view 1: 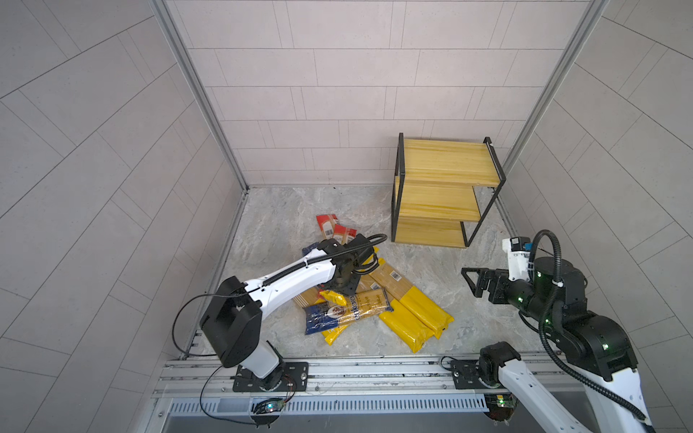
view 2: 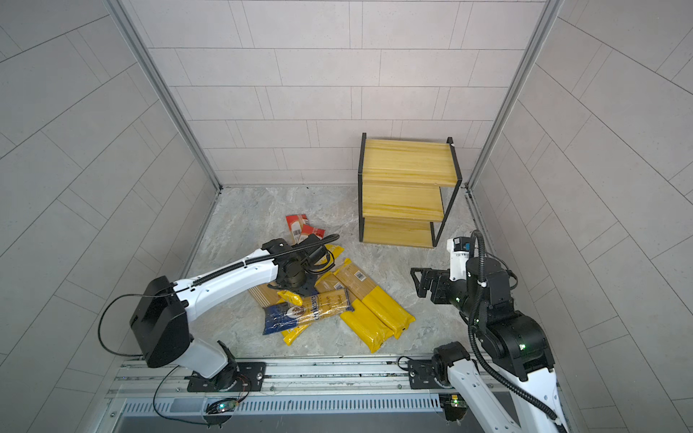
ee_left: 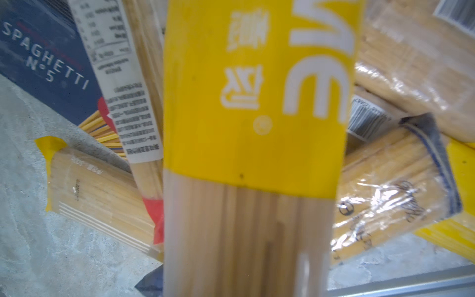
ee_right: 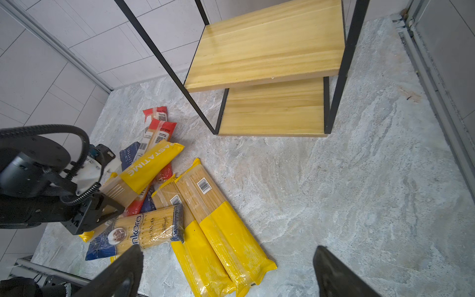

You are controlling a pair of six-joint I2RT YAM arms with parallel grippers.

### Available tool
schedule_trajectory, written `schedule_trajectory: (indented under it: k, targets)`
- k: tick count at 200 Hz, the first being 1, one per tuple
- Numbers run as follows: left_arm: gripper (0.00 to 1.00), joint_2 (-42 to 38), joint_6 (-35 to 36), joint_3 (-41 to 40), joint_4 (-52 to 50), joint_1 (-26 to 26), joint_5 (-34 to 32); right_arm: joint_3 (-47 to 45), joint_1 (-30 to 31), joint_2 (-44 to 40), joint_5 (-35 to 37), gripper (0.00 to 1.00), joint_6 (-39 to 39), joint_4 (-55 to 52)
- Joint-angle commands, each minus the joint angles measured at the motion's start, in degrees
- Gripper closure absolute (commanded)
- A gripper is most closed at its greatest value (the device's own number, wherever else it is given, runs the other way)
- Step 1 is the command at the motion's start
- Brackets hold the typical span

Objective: Arrange pasta packages on shelves
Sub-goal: Pick up the pasta bag from the pasta bags.

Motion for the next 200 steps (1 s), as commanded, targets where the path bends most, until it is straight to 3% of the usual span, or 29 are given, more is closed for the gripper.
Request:
schedule_trajectory:
  k: [1,86,147,200]
  targets:
    - [1.0,-6.4,-0.6,5.8,-0.5,1.1,-1.4,0.7,0.1,-0.3,-0.9,0.01,0.6,-0.4]
    - [1.0,-19.5,-2.7,17.0,-5.8,1.7,-5.8,-0.1,0.1,-1.9,-0.9,0.01,1.7,-0.3]
    - [1.0,-16.7,-2.6,27.4,-8.9,1.7,-5.2,0.2,0.1,-2.3,-1.3,0.01,3.0,0.8]
    - [1.0,-8.8,-1.0,42.9,-8.3,1.7,-0.4,1.5,0.1,-2.1,0.0,0.01,2.8,1.0]
